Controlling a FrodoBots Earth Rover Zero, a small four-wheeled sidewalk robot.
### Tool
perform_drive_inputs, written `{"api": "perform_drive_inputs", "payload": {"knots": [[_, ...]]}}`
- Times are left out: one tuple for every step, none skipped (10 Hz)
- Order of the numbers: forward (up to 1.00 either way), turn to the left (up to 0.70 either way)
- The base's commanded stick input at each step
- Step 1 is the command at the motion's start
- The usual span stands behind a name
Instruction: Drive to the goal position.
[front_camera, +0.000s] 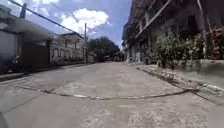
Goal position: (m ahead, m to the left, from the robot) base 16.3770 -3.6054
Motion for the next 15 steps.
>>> {"api": "perform_drive_inputs", "payload": {"knots": [[0.85,0.0],[0.85,0.0],[0.85,0.0],[0.85,0.0],[0.85,0.0],[0.85,-0.06],[0.85,-0.17],[0.85,-0.23],[0.85,-0.3],[0.85,-0.34],[0.85,-0.04],[0.85,0.0],[0.85,0.0],[0.85,0.0],[0.85,0.0]]}}
